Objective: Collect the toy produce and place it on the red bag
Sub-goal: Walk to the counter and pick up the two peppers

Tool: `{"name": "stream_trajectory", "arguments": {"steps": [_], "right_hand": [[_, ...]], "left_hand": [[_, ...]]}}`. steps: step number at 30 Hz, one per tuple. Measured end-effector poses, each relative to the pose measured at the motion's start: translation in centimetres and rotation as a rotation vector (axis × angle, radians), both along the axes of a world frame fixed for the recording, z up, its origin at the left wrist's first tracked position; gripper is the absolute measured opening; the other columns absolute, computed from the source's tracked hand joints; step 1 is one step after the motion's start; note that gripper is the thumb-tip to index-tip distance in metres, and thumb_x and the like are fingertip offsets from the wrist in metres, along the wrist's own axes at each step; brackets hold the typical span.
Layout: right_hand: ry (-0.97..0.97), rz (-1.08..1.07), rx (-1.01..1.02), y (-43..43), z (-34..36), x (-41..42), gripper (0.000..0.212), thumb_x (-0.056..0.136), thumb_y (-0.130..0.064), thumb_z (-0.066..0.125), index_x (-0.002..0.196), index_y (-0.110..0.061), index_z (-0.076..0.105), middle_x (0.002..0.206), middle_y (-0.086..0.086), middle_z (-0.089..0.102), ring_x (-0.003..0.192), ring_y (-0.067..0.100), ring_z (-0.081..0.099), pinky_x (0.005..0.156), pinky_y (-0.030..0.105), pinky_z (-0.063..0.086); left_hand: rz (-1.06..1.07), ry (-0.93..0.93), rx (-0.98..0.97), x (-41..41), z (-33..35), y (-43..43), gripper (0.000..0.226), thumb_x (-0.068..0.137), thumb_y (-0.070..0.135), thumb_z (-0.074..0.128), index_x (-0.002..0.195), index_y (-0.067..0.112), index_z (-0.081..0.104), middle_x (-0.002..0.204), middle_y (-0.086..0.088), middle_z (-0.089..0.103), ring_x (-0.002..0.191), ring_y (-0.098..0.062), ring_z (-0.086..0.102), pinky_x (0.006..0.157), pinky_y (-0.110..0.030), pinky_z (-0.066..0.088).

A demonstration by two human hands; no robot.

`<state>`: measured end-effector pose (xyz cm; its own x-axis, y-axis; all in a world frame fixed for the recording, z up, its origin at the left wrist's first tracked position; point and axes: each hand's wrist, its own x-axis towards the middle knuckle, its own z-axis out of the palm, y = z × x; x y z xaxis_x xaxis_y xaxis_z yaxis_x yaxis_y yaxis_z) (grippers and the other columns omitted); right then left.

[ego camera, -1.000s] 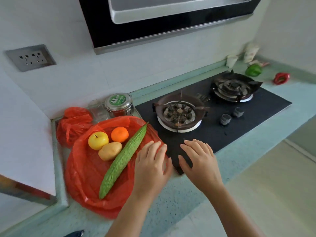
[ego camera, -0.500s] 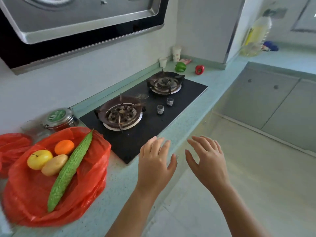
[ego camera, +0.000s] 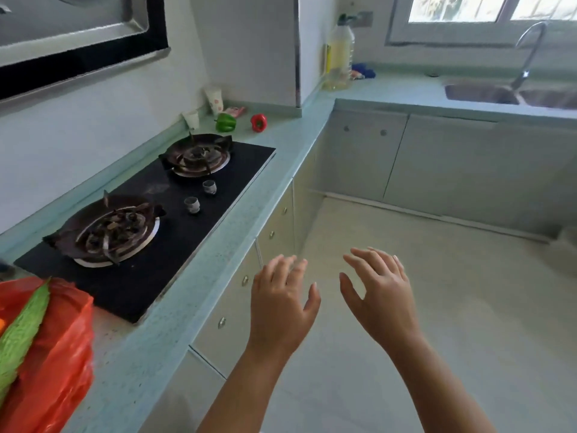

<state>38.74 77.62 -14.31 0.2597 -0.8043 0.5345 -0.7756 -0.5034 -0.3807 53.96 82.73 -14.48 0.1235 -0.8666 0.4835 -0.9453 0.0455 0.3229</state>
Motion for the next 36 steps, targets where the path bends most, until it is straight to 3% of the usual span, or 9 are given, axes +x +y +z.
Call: {"name": "stream_trajectory", "arguments": {"steps": [12, 27, 36], "right_hand": [[-0.003, -0.147, 0.001, -5.6, -1.2, -3.2, 0.033, 0.083, -0.033, 0.046, 0.099, -0.012, 0.066, 0.103, 0.005, 0.067, 0.100, 0.030, 0.058, 0.091, 0.050, 0.044], [0.069, -0.137, -0.037, -27.4, 1.7, 3.6, 0.033, 0.082, -0.034, 0.047, 0.099, -0.012, 0.065, 0.103, 0.005, 0.067, 0.101, 0.026, 0.057, 0.091, 0.050, 0.044], [0.068, -0.105, -0.017, -36.2, 0.8, 5.3, 0.033, 0.081, -0.034, 0.047, 0.099, -0.013, 0.065, 0.103, 0.003, 0.067, 0.099, 0.025, 0.058, 0.092, 0.049, 0.043]], "left_hand": [[-0.133, 0.004, -0.008, -2.1, -1.3, -8.0, 0.041, 0.081, 0.033, 0.045, 0.103, 0.007, 0.067, 0.104, -0.011, 0.068, 0.102, -0.031, 0.061, 0.085, -0.041, 0.049], [-0.126, 0.040, -0.073, 5.3, -0.1, -30.5, 0.042, 0.082, 0.034, 0.044, 0.104, 0.007, 0.067, 0.106, -0.011, 0.068, 0.104, -0.031, 0.060, 0.087, -0.041, 0.046], [-0.089, 0.049, -0.039, 6.9, -1.7, -38.8, 0.042, 0.082, 0.034, 0.044, 0.105, 0.008, 0.067, 0.106, -0.010, 0.068, 0.104, -0.030, 0.059, 0.087, -0.042, 0.047]]}}
